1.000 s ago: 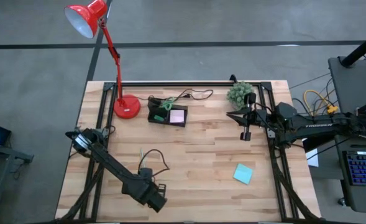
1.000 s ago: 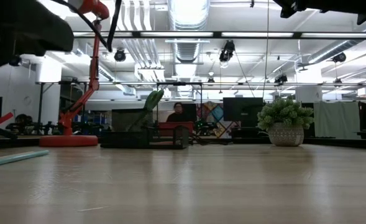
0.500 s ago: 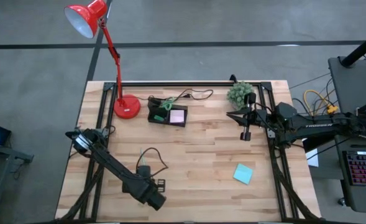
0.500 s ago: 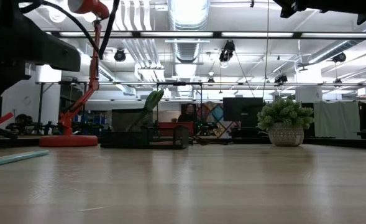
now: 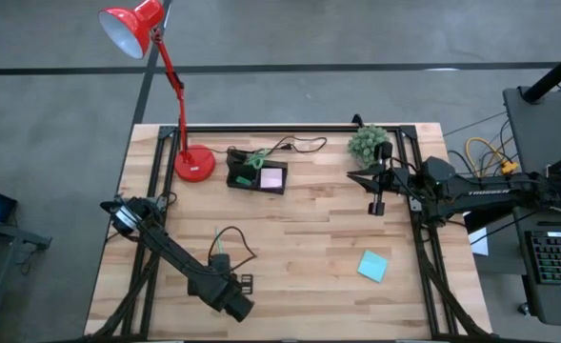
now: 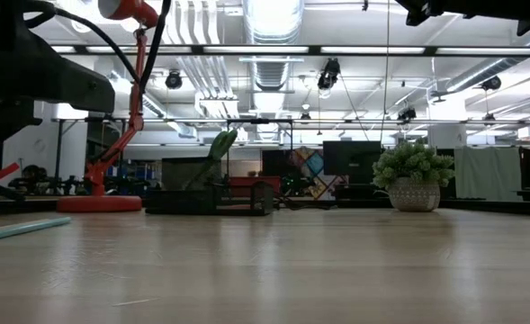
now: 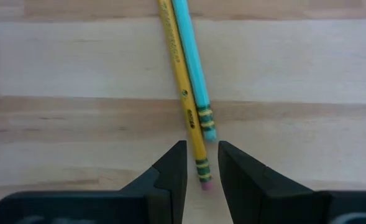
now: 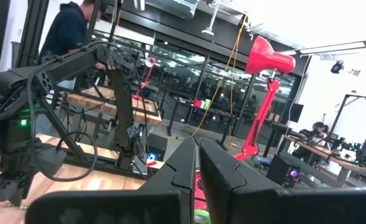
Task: Pick and place office supplies into organizer
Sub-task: Put the yellow pencil into the black mesh desk organizer
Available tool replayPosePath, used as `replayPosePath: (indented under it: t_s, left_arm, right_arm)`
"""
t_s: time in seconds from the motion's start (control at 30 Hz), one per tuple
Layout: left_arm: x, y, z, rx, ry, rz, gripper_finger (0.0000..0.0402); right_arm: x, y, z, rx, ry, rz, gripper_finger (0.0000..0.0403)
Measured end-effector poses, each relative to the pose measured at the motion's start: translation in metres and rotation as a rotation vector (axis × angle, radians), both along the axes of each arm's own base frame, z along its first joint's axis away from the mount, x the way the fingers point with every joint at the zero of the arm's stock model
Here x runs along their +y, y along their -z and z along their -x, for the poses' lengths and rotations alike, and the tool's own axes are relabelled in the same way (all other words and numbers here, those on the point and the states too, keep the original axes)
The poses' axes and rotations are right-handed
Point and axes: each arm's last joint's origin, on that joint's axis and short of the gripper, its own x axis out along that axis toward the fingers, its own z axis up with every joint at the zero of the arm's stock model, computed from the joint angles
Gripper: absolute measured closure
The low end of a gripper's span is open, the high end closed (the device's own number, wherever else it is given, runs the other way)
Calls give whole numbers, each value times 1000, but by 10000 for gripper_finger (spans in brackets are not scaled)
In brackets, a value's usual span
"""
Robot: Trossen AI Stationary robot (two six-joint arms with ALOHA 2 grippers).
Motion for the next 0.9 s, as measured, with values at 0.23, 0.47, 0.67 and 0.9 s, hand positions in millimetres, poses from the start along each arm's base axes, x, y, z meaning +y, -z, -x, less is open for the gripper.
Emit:
replayPosePath:
  t_s: [0.23,0.47,0.67,0.9]
  left_arm:
    - [0,1,0,-1,3,7,325]
    - [-3,10,-2,17,4,17,325]
    - [-4,14,-2,33,6,21,325]
    - [-4,14,-2,45,59,31,325]
  right_arm:
    - [0,0,0,4,0,0,390]
    - [0,1,0,5,0,-1,390]
    - [0,1,0,5,0,-1,390]
    - [0,1,0,5,0,-1,390]
